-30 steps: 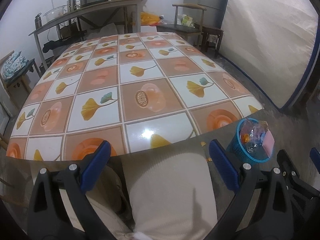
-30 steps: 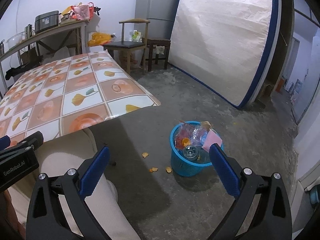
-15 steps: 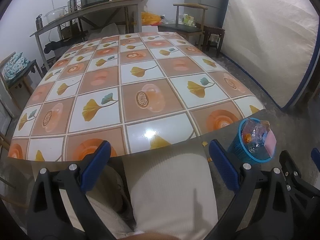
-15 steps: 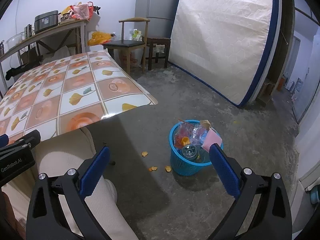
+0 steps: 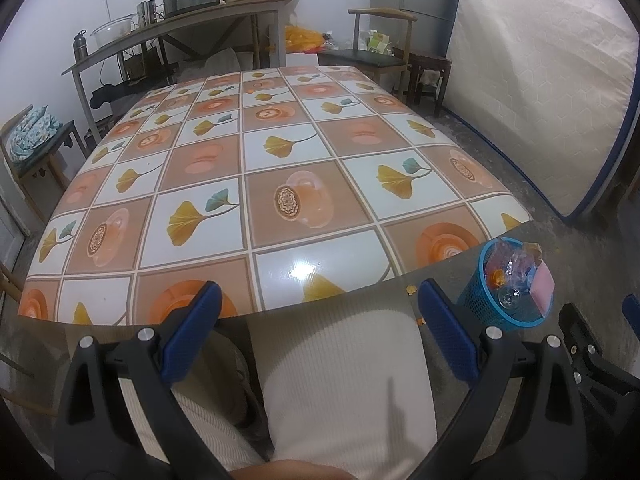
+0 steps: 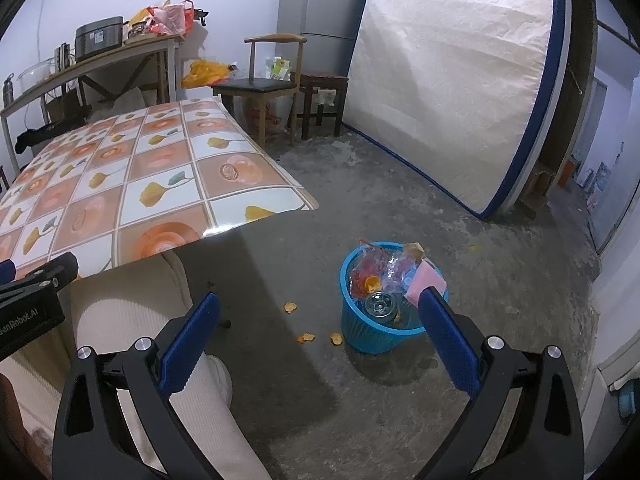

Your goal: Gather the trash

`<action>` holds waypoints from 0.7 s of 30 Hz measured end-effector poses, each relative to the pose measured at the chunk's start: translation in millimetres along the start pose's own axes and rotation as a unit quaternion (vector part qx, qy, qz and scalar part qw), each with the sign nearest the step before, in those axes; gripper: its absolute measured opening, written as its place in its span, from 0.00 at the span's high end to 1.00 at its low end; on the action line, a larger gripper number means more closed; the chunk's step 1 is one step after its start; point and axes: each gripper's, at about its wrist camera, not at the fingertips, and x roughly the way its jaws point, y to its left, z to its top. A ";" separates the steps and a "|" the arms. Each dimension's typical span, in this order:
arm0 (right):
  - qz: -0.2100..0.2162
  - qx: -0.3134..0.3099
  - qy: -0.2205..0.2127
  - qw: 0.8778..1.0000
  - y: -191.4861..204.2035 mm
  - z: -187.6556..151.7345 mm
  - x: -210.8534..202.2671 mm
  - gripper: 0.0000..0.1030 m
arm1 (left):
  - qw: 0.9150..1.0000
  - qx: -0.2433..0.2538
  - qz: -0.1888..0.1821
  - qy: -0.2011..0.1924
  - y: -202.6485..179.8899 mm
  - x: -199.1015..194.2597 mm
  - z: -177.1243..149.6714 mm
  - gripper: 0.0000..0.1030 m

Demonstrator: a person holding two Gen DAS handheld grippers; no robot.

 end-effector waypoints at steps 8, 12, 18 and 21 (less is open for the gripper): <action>0.012 -0.021 -0.009 1.000 1.6 1.8 -2.0 0.06 | 1.000 0.000 0.001 0.003 1.3 1.8 0.5 0.08; 0.016 -0.032 -0.016 0.999 3.7 3.6 -5.2 0.06 | 1.000 -0.001 0.001 0.003 1.8 2.1 0.4 0.08; 0.020 -0.031 -0.020 0.999 1.4 3.3 -8.7 0.06 | 1.000 -0.001 0.001 0.002 2.0 2.1 0.2 0.08; 0.022 -0.031 -0.022 0.999 2.2 4.2 -9.8 0.06 | 1.000 -0.002 0.001 -0.001 2.8 1.3 -0.1 0.08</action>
